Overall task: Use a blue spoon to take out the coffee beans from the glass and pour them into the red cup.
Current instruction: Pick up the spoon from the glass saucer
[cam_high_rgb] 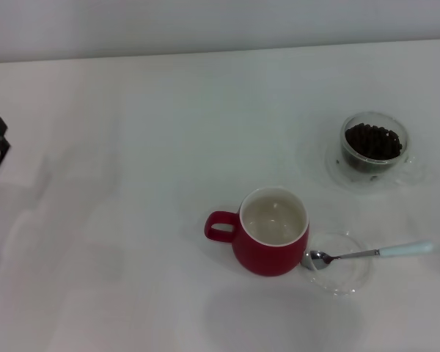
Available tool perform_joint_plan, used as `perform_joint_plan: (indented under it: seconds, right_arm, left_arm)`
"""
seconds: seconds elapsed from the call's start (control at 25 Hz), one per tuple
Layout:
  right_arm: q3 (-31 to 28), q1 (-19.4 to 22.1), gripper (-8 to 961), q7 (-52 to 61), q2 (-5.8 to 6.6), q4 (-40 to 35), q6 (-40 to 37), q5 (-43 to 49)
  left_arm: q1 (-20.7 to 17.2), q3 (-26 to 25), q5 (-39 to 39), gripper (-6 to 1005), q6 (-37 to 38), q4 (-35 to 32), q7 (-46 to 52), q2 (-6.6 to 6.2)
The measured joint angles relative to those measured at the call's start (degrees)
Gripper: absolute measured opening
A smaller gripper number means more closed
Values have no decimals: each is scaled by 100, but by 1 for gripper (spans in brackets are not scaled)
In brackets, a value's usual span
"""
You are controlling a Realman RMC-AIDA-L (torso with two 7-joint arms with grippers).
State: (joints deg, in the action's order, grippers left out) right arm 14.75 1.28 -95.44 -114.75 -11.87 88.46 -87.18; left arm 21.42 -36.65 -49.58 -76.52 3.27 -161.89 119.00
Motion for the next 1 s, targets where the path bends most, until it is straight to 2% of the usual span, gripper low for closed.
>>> perform_joint_plan:
  seconds: [0.32, 1.0]
  right_arm:
    - [1, -63, 788, -155, -44, 348, -68, 661]
    - [197, -296, 785, -133, -40, 570, 59, 905]
  left_arm:
    - [299, 4, -169, 735, 61, -81, 7, -9]
    - [337, 0, -187, 733, 68, -207, 9, -18]
